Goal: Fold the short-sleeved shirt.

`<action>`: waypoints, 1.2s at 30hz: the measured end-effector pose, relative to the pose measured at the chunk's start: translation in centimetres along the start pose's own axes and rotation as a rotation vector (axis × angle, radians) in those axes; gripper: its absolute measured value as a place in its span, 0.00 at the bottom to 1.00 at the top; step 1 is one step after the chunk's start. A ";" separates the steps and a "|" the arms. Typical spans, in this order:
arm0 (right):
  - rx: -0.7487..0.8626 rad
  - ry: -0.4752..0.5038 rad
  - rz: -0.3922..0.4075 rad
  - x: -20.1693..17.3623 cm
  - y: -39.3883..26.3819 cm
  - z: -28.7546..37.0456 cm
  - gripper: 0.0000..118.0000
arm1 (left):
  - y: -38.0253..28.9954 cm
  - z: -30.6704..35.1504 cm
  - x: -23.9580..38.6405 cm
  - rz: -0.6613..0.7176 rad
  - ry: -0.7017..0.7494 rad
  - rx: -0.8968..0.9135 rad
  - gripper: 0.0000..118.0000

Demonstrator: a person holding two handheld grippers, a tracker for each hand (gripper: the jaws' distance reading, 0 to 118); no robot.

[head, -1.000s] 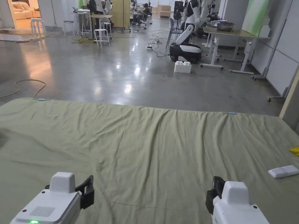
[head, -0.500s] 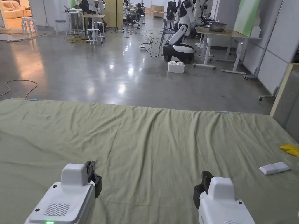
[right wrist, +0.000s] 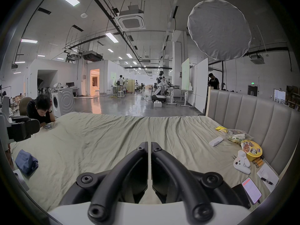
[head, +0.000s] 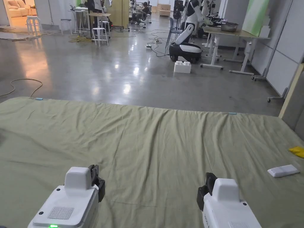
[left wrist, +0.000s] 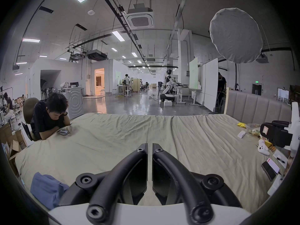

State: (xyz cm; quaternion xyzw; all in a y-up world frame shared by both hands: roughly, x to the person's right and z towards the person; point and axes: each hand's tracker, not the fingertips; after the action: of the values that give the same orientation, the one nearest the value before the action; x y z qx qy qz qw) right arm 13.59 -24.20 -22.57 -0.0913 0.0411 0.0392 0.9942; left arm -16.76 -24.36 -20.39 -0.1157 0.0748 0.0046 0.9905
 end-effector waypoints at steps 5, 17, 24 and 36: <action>-0.010 -0.015 0.002 0.3 -0.3 -0.1 0.50 | 0.1 -0.2 0.1 -0.003 0.017 0.003 0.42; 0.007 -0.031 -0.014 1.0 -0.2 -0.1 0.83 | 0.2 -0.2 -0.1 -0.015 0.044 0.020 0.82; -0.019 0.021 -0.082 1.7 -0.1 -0.2 0.86 | 0.3 -0.2 -0.8 0.025 0.041 0.008 0.82; -0.040 -0.010 -0.159 2.1 0.6 -1.0 0.92 | 0.5 -0.1 -1.0 0.024 0.009 0.019 0.87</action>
State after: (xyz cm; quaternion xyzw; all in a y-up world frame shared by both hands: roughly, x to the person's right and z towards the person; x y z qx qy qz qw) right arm 15.53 -23.60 -23.86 -0.1140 0.0277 -0.0385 0.9923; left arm -17.80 -23.86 -20.42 -0.1052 0.0806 0.0150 0.9911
